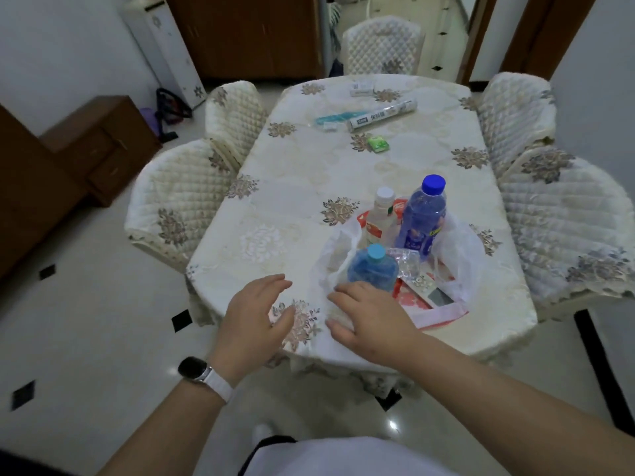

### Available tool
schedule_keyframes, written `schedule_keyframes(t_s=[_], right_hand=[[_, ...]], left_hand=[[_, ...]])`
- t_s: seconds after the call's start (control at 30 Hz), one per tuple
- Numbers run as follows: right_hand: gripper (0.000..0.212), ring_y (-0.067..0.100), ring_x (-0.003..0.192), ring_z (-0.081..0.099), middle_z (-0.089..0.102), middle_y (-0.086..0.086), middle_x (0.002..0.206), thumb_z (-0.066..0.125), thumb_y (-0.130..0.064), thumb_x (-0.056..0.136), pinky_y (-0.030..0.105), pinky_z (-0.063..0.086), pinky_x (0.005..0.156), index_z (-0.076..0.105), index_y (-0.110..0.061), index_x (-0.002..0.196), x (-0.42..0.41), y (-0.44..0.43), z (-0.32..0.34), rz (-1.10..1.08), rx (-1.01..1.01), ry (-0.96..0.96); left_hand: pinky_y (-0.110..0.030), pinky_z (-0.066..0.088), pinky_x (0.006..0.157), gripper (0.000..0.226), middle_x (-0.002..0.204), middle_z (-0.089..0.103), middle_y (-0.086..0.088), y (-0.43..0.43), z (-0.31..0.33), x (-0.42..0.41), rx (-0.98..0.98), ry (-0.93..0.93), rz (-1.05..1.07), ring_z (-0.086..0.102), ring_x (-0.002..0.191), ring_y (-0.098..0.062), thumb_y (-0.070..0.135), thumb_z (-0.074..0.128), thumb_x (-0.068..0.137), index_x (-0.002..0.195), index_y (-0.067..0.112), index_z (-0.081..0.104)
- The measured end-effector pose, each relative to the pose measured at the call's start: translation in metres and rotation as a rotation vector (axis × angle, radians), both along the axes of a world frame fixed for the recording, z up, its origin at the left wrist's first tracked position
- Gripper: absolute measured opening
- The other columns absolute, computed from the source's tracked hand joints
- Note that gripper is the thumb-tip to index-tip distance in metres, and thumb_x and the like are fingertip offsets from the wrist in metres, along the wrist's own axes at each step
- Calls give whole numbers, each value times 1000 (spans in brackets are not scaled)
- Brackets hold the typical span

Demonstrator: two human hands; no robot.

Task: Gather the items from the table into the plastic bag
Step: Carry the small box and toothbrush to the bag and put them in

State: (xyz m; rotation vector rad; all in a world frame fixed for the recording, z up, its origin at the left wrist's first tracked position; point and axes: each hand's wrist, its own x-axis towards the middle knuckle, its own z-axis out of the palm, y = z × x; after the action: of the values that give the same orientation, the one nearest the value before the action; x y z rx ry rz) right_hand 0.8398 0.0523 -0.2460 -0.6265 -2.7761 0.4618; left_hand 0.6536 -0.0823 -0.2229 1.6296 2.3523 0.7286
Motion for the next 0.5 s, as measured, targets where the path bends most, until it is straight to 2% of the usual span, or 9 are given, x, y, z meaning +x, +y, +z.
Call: schedule_keyframes(t_s=[0.17, 0.5], right_hand=[[48, 25, 109, 59, 64, 5, 122, 46, -49, 92, 42, 53, 88, 62, -15, 123, -68, -19, 6, 83, 65, -67], [46, 31, 108, 59, 64, 9, 122, 49, -47, 92, 41, 52, 85, 62, -15, 122, -282, -94, 21, 231, 211, -75]], left_hand=[[-42, 42, 103, 50, 133, 60, 1, -31, -3, -62, 13, 67, 52, 52, 124, -17, 45, 48, 88, 127, 18, 63], [-40, 43, 98, 42, 126, 62, -3, -141, -9, -259, 9, 280, 153, 58, 114, -23, 37, 53, 85, 119, 16, 64]])
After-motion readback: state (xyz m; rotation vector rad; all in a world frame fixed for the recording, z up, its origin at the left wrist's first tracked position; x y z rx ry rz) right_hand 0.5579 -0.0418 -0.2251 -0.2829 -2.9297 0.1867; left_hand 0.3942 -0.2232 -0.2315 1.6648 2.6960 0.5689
